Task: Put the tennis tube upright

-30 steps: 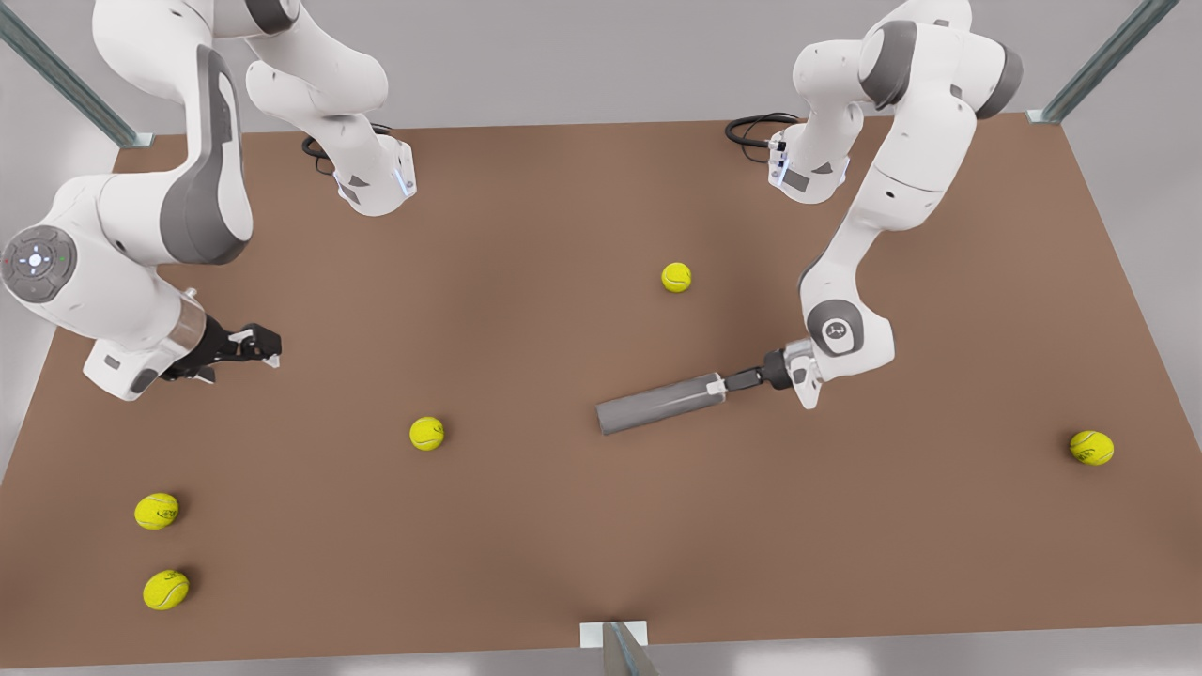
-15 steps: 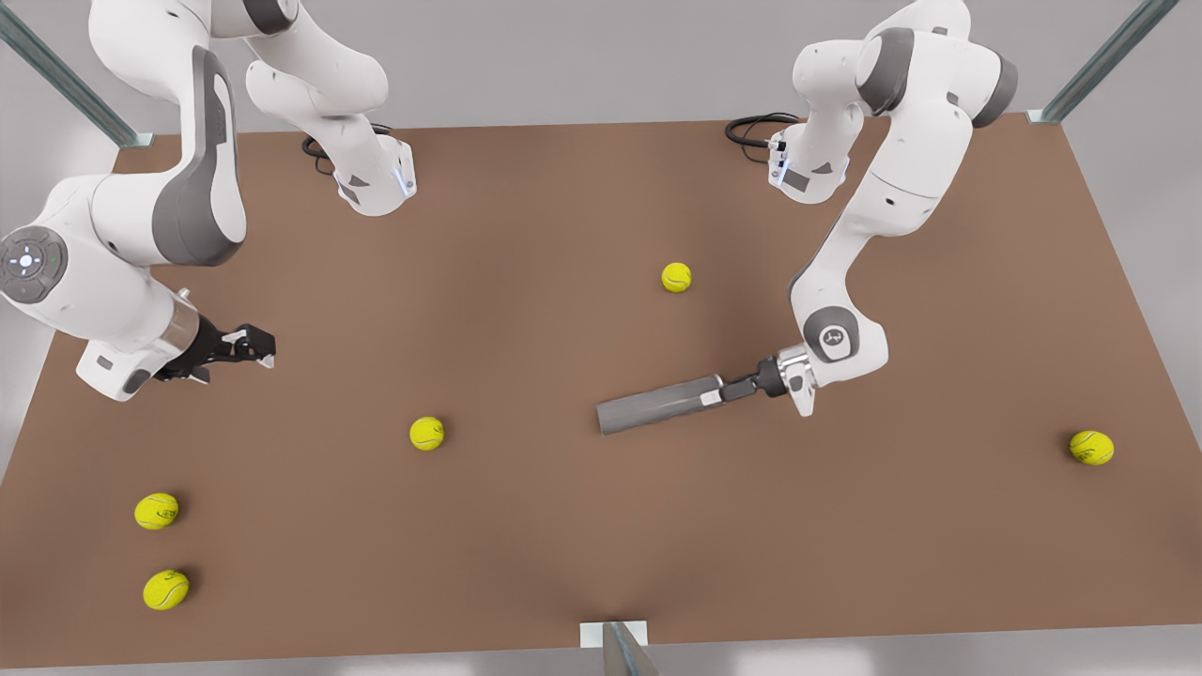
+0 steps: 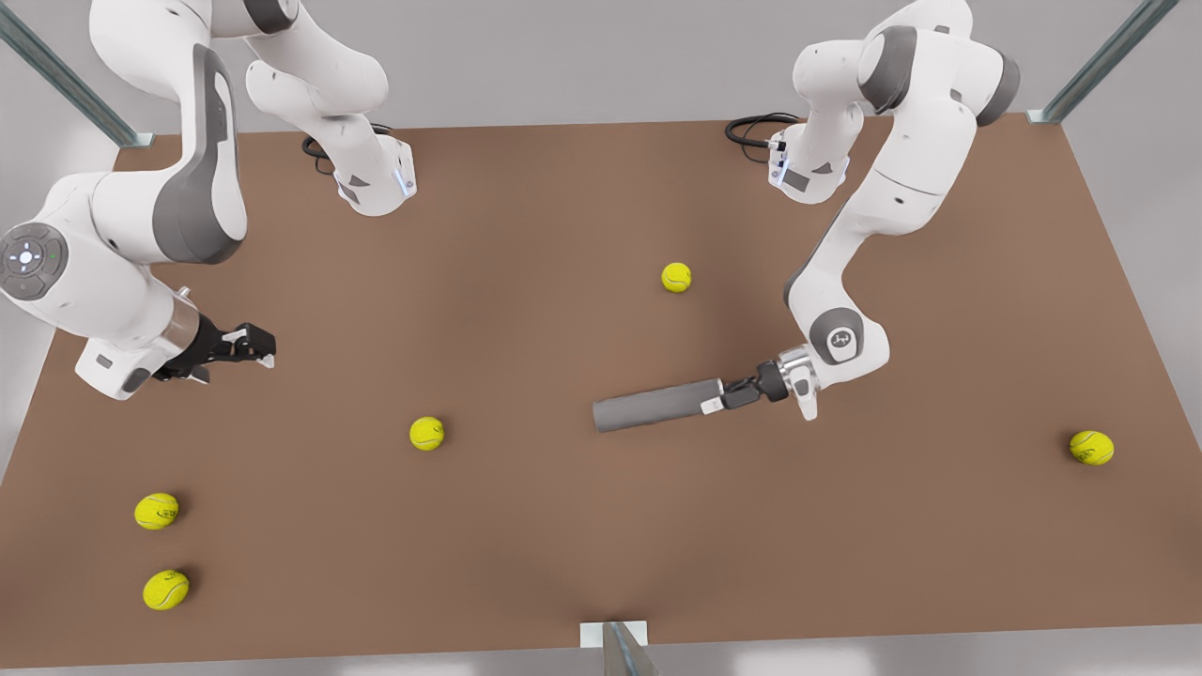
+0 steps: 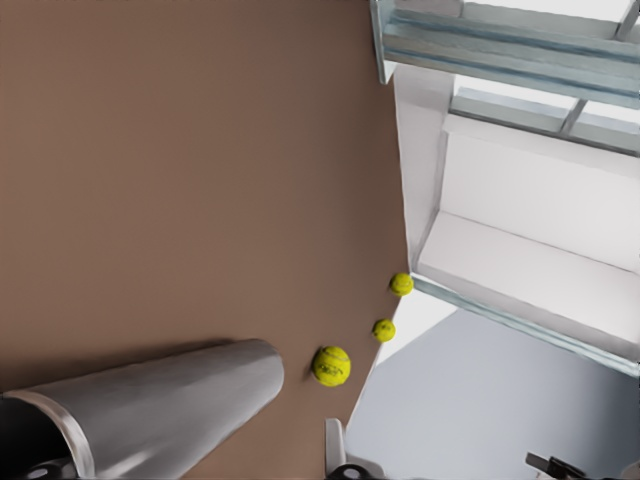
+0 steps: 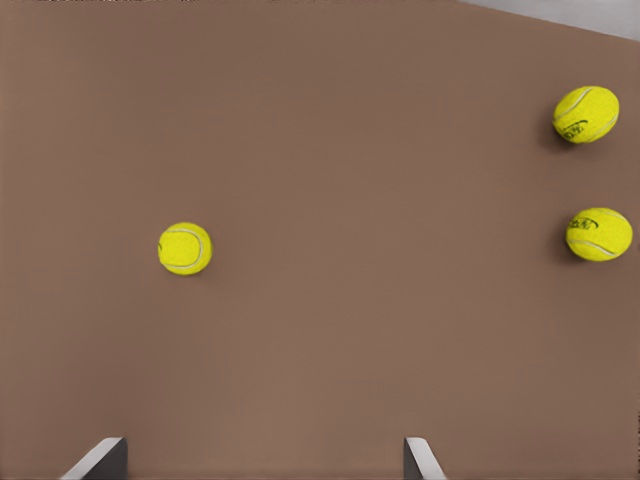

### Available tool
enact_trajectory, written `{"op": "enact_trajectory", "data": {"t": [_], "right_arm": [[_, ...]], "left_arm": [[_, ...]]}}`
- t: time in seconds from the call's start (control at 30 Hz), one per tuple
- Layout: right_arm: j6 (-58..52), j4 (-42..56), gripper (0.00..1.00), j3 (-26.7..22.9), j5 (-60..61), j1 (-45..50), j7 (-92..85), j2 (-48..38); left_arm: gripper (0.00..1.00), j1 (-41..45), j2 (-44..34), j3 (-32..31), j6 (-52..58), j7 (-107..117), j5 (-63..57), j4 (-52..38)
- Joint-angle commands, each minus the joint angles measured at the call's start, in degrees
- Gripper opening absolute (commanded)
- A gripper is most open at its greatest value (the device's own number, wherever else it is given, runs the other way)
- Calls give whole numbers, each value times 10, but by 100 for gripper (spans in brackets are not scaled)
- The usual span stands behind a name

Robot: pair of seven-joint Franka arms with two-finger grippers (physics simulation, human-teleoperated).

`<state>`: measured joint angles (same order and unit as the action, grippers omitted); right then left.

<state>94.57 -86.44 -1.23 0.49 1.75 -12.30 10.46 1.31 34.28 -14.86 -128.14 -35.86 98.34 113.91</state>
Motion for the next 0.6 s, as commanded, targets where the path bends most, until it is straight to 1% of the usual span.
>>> {"op": "enact_trajectory", "data": {"t": [0.0, 0.03, 0.1, 0.17, 0.23, 0.43, 0.57], "right_arm": [[0, 0, 100, 0, -5, 0, 0, -1], [0, 1, 100, 0, -6, 0, 0, -2], [1, 2, 100, 0, -14, 5, 1, -4], [24, 3, 100, 1, -30, 7, 1, -2], [22, 3, 100, 1, -32, 5, -1, -2], [14, -6, 100, 5, -37, 15, -2, 1], [18, -11, 100, 5, -38, 16, -1, 3]], "left_arm": [[52, 1, -1, 0, 0, -1, 12, -1], [46, 1, -1, 0, 0, -2, 12, -2], [36, 1, -1, 0, 0, -3, 12, -4], [29, 1, -1, 0, 0, -3, 12, -4], [22, 1, 0, 0, 0, -3, 11, -8], [21, 1, 1, -3, 1, 2, 20, -9], [21, -10, 1, -3, 36, 2, 39, -9]]}}
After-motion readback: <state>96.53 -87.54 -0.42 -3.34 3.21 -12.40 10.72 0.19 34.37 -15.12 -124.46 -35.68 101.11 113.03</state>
